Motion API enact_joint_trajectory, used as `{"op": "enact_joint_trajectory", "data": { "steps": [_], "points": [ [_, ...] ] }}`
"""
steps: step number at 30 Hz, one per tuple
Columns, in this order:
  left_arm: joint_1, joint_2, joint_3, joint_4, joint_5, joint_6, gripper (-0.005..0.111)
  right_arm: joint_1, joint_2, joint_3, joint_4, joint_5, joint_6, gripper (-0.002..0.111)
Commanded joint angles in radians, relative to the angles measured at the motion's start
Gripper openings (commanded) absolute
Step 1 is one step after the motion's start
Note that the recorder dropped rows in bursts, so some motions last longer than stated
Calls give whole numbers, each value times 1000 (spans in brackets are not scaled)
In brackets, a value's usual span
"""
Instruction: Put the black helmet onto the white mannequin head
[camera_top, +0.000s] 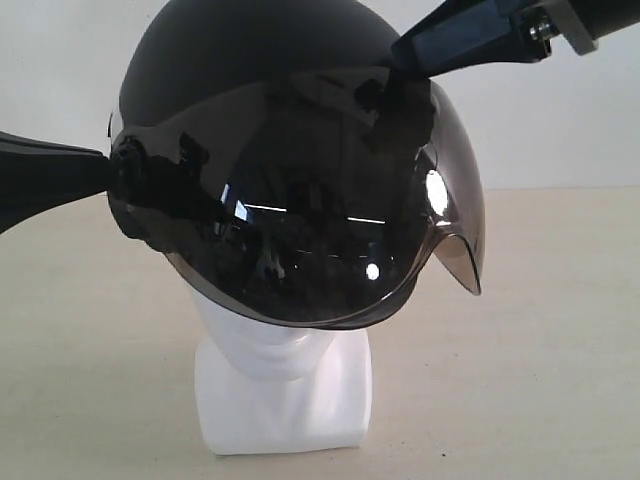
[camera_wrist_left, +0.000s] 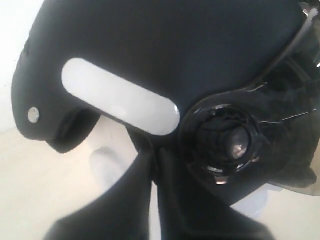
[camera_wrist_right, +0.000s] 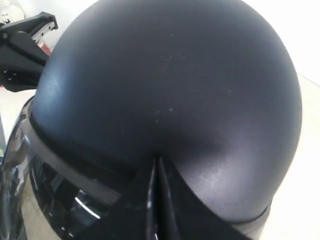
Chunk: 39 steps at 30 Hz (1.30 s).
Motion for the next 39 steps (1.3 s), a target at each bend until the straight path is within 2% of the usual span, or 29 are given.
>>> {"op": "enact_joint_trajectory", "data": {
  "steps": [1, 10, 14, 19, 27, 39],
  "points": [
    [-1, 64, -2, -39, 24, 31, 4, 10, 10, 11, -27, 97, 16, 0],
    [-1, 142, -2, -132, 10, 134, 4, 10, 10, 11, -27, 136, 32, 0],
    [-1, 159, -2, -137, 10, 146, 4, 67, 10, 11, -38, 129, 32, 0],
    [-1, 146, -2, -134, 14, 146, 4, 145, 10, 11, -118, 5, 66, 0],
    [2, 81, -2, -63, 83, 96, 4, 140, -8, 10, -164, -50, 75, 0],
    [2, -2, -6, -44, 82, 49, 4, 140, -17, 5, -214, -16, 130, 0]
  ]
}}
